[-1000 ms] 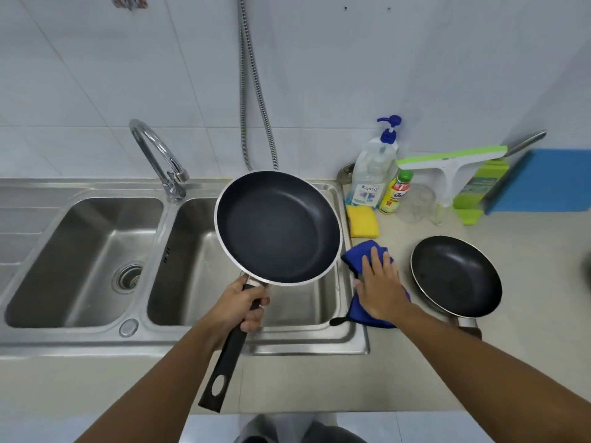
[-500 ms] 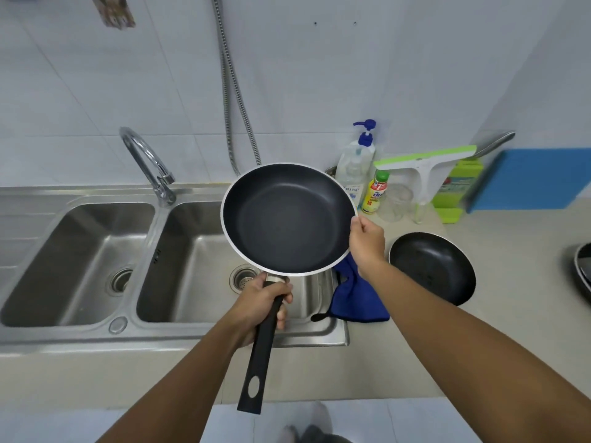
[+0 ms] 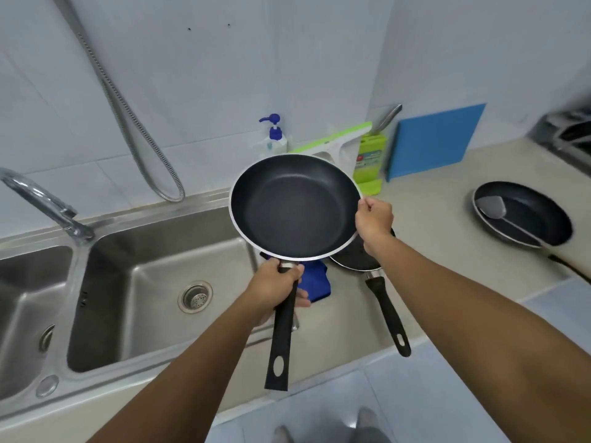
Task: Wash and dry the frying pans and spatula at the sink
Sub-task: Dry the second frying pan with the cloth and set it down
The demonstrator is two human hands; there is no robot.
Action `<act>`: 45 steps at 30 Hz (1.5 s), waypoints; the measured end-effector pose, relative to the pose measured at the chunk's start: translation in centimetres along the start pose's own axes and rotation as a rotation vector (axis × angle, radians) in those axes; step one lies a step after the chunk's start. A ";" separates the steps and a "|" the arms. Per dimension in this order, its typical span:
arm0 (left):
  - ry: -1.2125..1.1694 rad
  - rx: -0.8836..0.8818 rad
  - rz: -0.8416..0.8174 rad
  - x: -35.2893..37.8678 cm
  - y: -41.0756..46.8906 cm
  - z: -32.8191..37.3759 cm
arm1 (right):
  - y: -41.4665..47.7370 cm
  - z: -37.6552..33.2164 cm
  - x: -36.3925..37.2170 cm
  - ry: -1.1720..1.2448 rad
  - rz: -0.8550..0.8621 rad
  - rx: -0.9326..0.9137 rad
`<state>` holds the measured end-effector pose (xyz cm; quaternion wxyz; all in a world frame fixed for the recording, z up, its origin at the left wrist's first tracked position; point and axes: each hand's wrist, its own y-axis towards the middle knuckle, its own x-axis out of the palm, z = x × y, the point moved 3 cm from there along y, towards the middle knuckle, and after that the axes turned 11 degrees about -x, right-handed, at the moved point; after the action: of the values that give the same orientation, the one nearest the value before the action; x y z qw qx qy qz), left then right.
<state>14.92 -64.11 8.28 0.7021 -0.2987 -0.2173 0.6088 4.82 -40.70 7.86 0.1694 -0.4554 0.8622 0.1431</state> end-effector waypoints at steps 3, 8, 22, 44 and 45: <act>0.010 0.057 0.016 6.0 0.6 1.5 | 2.3 1.6 -5.1 -0.043 0.023 -0.074; 0.001 0.086 -0.006 17.1 2.9 3.0 | 7.2 5.6 -13.7 -0.160 -0.095 -0.268; -0.072 -0.089 0.081 42.4 9.8 0.3 | 21.0 24.5 -25.9 -0.566 -0.564 -0.368; -0.237 -0.177 0.180 49.9 17.8 -7.8 | 25.7 35.7 -22.0 -0.709 -0.759 -0.656; -0.235 -0.169 0.181 50.1 17.9 -8.0 | 25.8 35.9 -22.0 -0.709 -0.756 -0.670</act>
<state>15.54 -14.61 -12.66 0.5865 -0.3016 -0.3206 0.6799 0.71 3.90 -12.84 0.3324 -0.6829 0.4405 0.4786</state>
